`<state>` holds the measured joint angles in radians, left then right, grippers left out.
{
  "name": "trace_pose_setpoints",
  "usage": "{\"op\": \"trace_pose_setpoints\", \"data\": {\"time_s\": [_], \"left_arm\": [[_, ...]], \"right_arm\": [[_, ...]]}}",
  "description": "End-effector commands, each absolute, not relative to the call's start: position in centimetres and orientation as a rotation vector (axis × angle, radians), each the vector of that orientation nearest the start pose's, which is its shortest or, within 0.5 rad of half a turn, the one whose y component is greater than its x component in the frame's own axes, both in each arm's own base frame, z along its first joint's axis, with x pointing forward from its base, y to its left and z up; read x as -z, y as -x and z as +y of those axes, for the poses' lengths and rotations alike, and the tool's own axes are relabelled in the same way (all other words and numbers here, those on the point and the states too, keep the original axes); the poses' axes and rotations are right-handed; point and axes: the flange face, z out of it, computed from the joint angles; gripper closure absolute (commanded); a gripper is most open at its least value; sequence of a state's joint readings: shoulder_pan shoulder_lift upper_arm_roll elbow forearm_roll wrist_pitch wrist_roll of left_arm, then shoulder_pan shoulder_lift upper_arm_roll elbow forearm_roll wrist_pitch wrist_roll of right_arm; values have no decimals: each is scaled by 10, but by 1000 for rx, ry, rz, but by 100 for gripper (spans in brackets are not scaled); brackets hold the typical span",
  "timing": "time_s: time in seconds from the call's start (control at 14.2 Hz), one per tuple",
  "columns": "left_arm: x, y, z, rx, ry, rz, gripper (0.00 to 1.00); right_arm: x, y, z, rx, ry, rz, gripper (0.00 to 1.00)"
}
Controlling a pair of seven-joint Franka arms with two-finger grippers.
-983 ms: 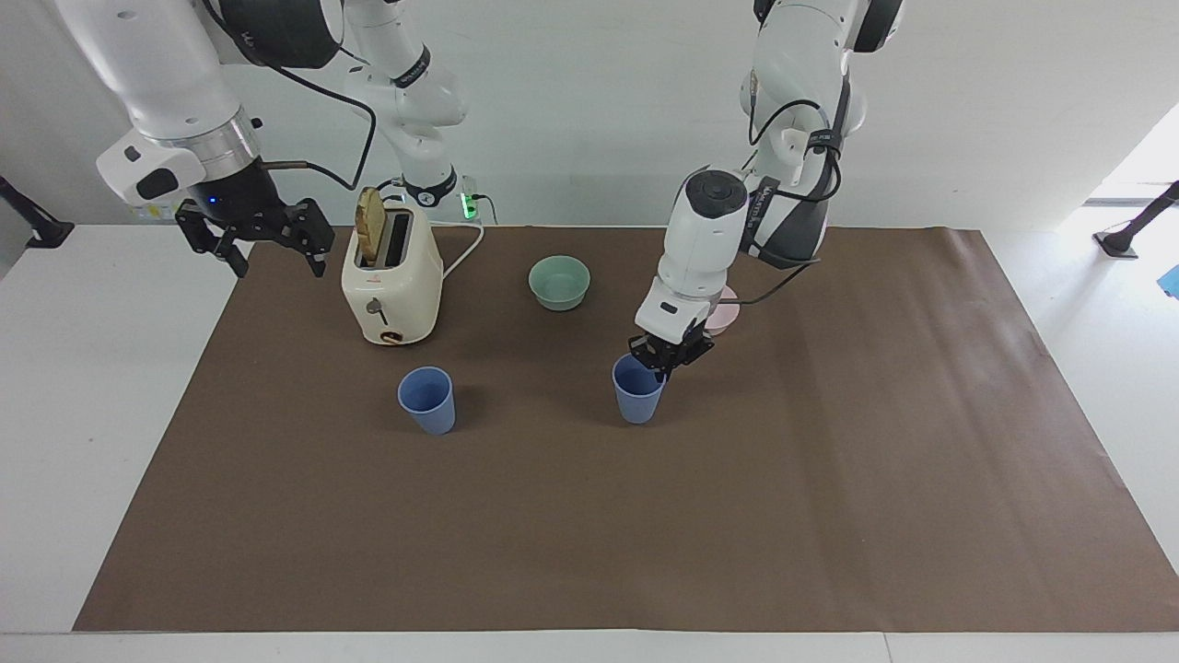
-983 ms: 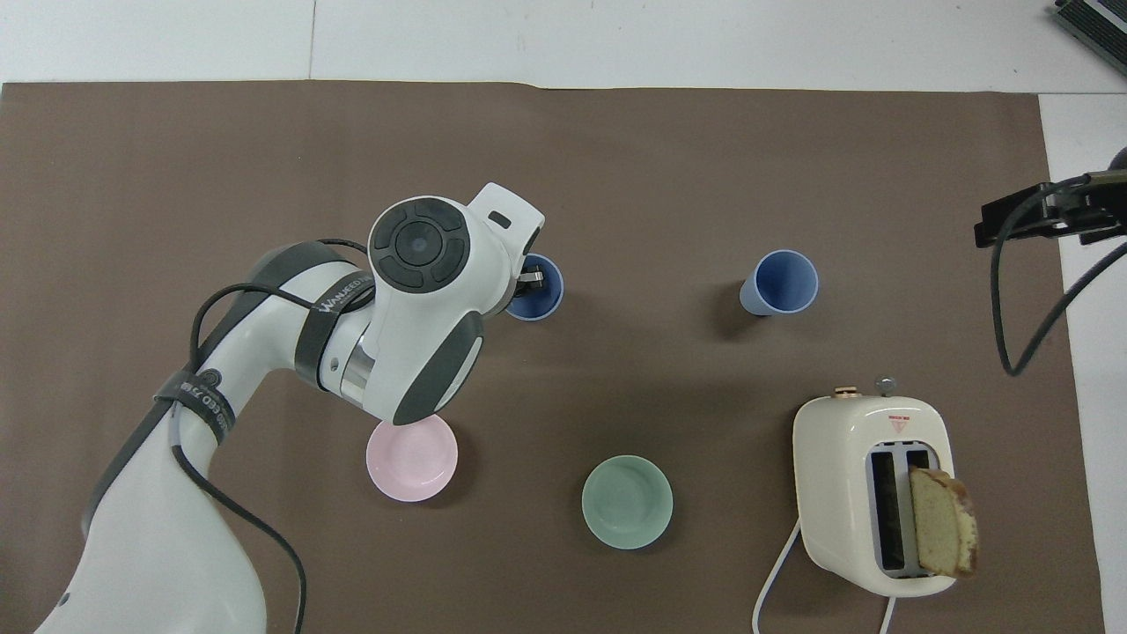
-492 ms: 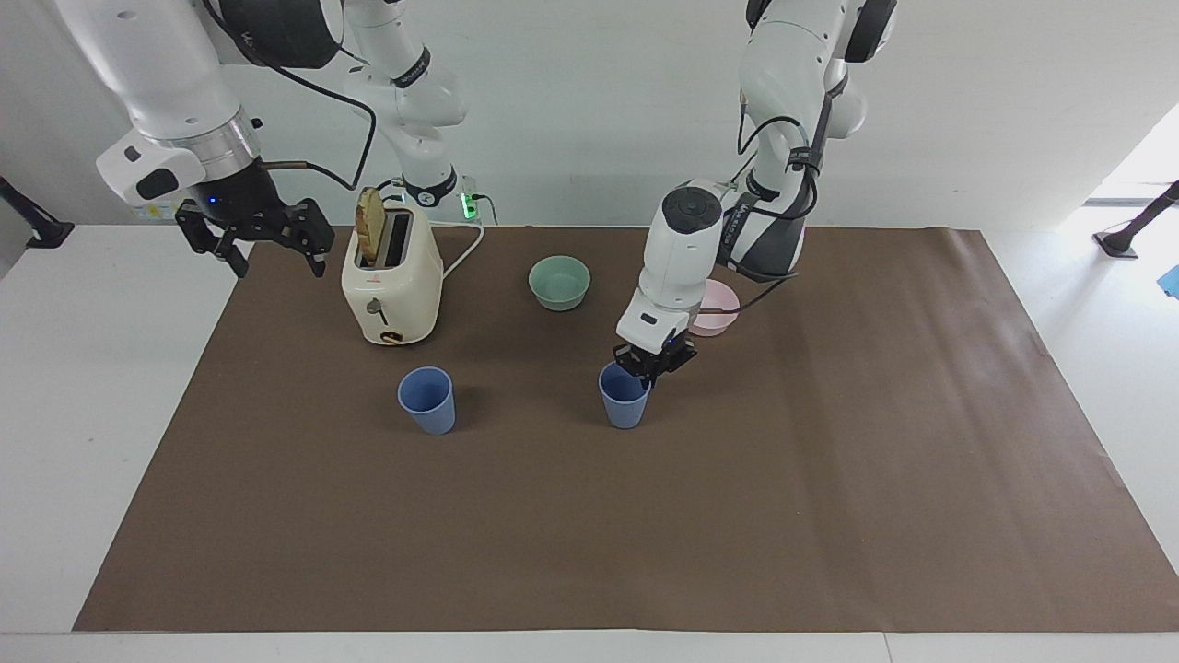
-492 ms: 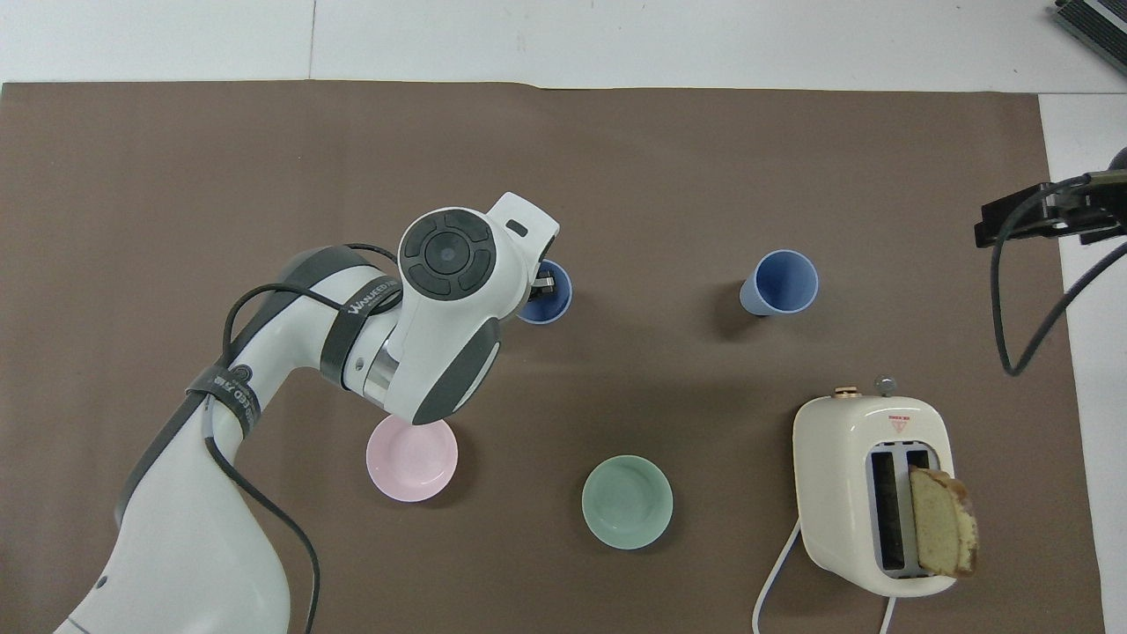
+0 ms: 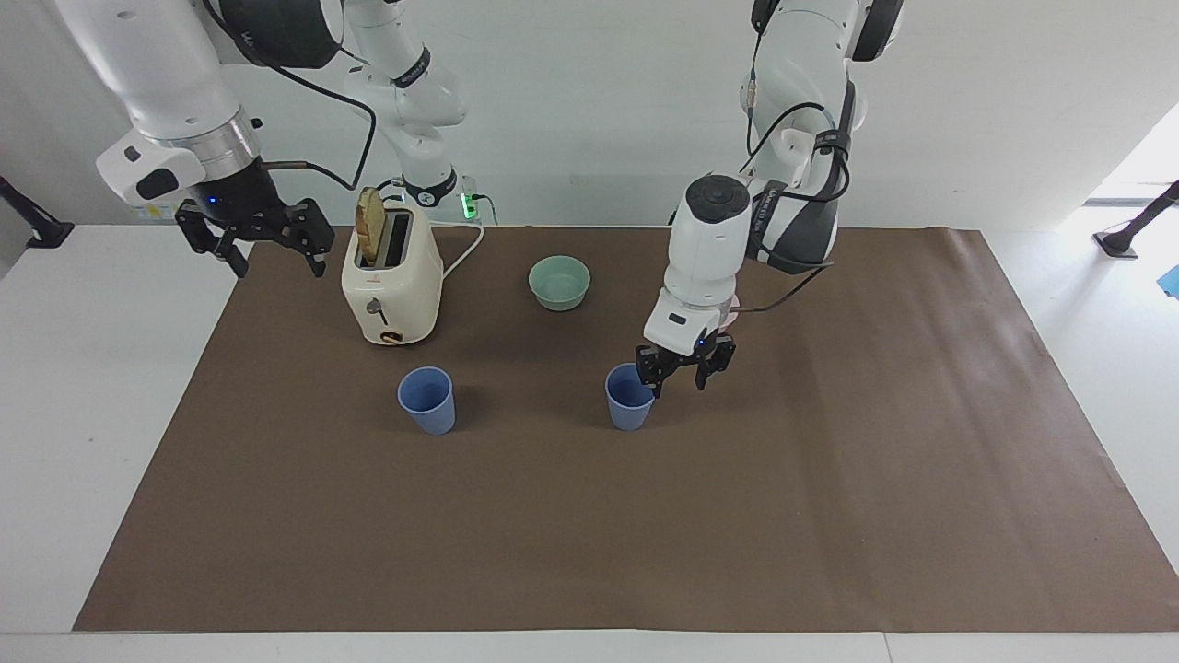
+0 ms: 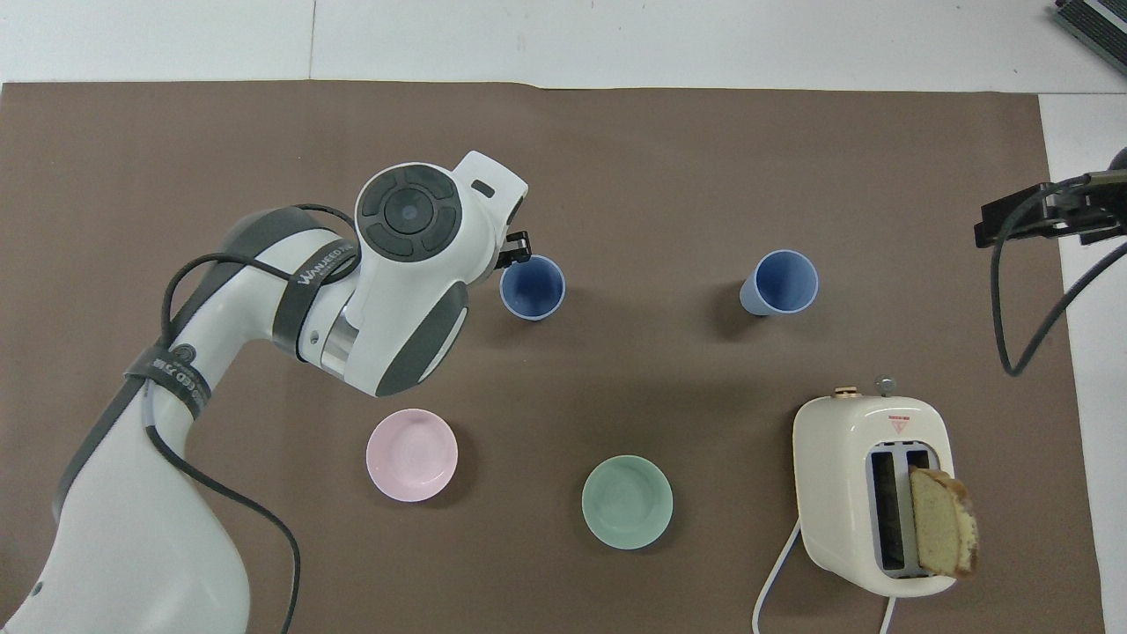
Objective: Stack blue cups with both arms
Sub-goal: 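Withdraw the left gripper while the right gripper reaches the other blue cup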
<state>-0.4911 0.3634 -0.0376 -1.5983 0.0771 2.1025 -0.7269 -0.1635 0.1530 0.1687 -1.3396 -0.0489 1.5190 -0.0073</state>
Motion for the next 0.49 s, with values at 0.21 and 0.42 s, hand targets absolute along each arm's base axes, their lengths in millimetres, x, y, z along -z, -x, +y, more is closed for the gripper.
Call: {"op": "trace_pose_setpoints", "data": {"time_s": [0.21,0.42], "left_arm": [[-509,-596,-232,187,3110,-144,0],[-527,-591,-186,151,3093,-44,0]], "right_arm": [[-641,-588,-16,17,3162,-20,0],[-639,-586,-14,15,3162,-27,0]]}}
